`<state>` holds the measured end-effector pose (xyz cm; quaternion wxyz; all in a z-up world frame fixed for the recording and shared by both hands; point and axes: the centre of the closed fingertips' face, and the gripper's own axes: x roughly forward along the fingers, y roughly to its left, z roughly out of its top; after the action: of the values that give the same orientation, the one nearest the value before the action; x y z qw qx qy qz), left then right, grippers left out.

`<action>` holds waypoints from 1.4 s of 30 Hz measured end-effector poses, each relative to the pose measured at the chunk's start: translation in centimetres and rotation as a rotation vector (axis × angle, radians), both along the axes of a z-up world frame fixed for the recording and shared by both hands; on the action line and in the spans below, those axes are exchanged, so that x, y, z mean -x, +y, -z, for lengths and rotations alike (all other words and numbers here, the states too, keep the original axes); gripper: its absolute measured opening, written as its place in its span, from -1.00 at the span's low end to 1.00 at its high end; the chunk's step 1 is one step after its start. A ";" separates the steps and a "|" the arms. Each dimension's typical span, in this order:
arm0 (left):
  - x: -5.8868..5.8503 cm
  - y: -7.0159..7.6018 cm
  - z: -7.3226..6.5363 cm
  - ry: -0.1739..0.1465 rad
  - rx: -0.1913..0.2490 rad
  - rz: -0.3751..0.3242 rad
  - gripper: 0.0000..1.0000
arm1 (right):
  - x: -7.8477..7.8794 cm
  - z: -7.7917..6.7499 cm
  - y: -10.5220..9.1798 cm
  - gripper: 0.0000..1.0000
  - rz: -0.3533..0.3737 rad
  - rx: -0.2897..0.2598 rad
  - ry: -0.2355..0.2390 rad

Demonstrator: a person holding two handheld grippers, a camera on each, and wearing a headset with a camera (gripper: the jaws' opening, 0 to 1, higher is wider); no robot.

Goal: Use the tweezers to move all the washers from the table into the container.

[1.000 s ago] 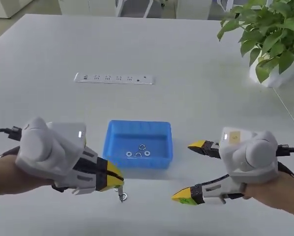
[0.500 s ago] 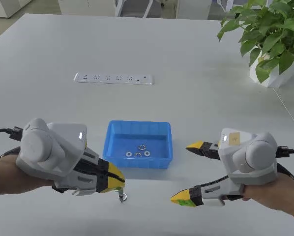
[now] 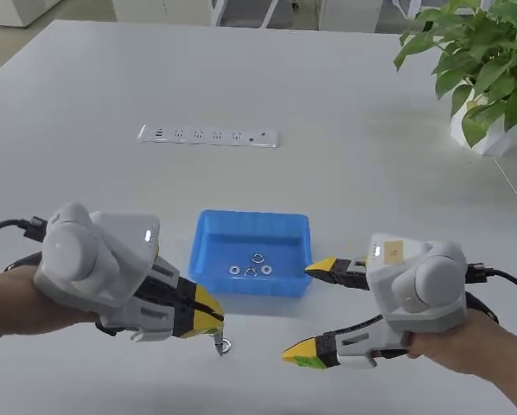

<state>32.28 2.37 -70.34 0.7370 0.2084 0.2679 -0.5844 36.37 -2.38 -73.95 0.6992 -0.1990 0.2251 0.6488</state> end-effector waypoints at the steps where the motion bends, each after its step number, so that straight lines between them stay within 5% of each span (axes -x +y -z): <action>1: 0.0 0.0 0.0 0.000 -0.001 0.000 -0.91 | 0.1 0.0 0.1 0.36 -0.003 -0.001 0.001; 22: 0.0 0.4 0.0 0.011 -0.006 0.008 -0.91 | 3.5 1.6 5.0 -0.25 -0.217 -0.005 0.000; 42: 0.1 0.2 0.0 0.011 -0.009 0.034 -0.91 | 4.3 2.1 7.5 -0.59 -0.280 0.004 -0.020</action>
<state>32.16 2.59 -70.36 0.7244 0.2129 0.2710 -0.5970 32.04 5.08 -76.01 0.6034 -0.2365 0.1895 0.7376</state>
